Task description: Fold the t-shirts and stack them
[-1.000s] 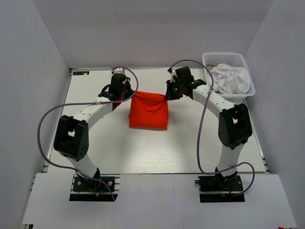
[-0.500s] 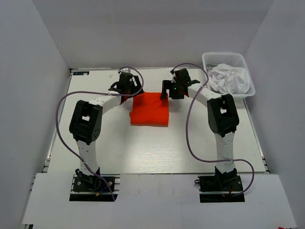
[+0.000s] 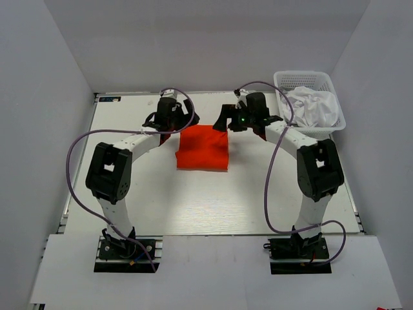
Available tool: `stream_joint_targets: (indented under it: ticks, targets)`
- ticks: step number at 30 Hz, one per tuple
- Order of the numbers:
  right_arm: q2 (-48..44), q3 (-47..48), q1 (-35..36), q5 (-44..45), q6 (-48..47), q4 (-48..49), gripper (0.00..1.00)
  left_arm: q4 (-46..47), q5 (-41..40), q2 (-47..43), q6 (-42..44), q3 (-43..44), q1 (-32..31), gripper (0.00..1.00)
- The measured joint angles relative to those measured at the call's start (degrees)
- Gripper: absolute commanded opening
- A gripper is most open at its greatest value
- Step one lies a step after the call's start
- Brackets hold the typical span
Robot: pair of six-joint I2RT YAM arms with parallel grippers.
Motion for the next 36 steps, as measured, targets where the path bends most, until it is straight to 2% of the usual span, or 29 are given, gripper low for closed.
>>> stream_joint_targets:
  ticks: [5, 9, 14, 18, 23, 28, 36]
  targets:
    - [4.20, 0.00, 0.04, -8.24, 2.60, 9.07, 0.90, 2.82, 3.28, 4.04, 0.02, 2.40, -0.17, 1.00]
    - [12.28, 3.45, -0.52, -9.09, 6.29, 12.02, 0.90, 2.40, 5.07, 12.33, 0.00, 8.31, 0.13, 1.00]
    - [20.52, 4.11, -3.80, -12.48, 14.88, 19.76, 0.90, 2.16, 5.38, 16.83, -0.28, 9.16, 0.74, 1.00]
    - [21.42, 4.13, -5.53, -14.73, 18.16, 23.65, 0.90, 0.63, 4.92, 17.90, -0.68, 10.99, 0.83, 1.00]
    - [21.42, 4.81, -5.75, -15.52, 16.15, 22.36, 0.90, 0.20, 4.79, 17.84, -0.72, 11.39, 0.81, 1.00]
    - [15.56, 2.84, -5.01, -13.11, 11.21, 17.77, 0.90, -2.27, 3.65, 15.10, 3.54, 11.39, 0.66, 1.00]
    - [-6.58, -14.21, -4.76, -9.29, 7.28, 20.46, 0.90, -6.58, 2.67, 5.20, 12.39, 9.57, 0.22, 1.00]
